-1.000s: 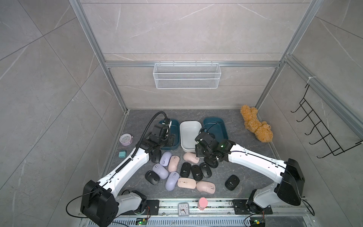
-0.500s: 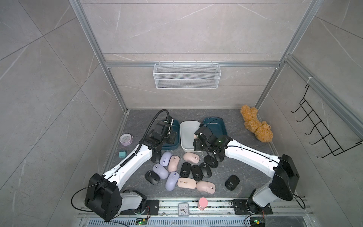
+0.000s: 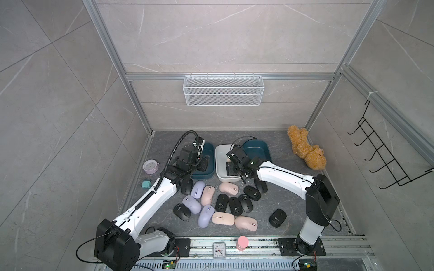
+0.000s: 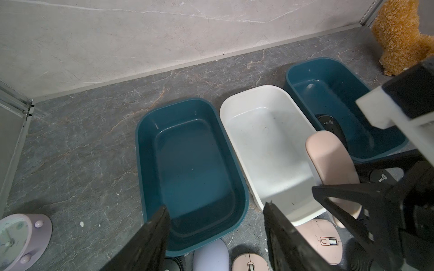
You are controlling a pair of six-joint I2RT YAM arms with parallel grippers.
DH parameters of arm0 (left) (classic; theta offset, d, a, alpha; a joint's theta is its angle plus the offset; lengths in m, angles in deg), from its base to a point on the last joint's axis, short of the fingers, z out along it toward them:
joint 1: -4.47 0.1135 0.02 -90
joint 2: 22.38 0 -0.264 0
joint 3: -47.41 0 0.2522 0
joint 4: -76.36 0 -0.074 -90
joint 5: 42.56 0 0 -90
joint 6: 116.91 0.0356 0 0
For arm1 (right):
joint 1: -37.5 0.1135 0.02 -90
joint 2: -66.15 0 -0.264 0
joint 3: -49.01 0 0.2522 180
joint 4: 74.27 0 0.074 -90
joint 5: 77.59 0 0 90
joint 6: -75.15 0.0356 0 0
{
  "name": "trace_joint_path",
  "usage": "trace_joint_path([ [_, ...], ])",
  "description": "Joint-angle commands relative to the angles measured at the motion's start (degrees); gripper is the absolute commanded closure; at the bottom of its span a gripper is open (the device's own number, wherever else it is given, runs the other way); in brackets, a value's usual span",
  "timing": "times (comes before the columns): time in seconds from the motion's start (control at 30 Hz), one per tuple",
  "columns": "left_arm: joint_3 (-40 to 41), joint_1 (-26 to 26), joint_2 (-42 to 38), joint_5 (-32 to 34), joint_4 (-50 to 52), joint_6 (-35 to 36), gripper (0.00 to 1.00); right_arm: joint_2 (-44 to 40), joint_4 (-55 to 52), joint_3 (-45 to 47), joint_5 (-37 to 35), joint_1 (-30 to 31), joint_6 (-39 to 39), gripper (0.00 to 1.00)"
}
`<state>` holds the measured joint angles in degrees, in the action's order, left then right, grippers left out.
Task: Place the mice by color into the storage box
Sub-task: Place the mouse in the storage box.
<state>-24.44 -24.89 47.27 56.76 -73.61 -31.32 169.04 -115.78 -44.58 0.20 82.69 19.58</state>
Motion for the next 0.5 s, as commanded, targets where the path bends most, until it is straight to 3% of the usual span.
trace_joint_path([
  [0.0, -0.5, -0.1, 0.5, -2.5, -1.1, -0.8, 0.34, 2.4, 2.5, -2.8, 0.6, -0.7, -0.8, 0.46],
  [0.47, -0.7, -0.1, 1.2, -1.1, -0.7, -0.4, 0.34, 8.8, 4.4, -6.6, 2.8, -2.9, -0.1, 0.46],
])
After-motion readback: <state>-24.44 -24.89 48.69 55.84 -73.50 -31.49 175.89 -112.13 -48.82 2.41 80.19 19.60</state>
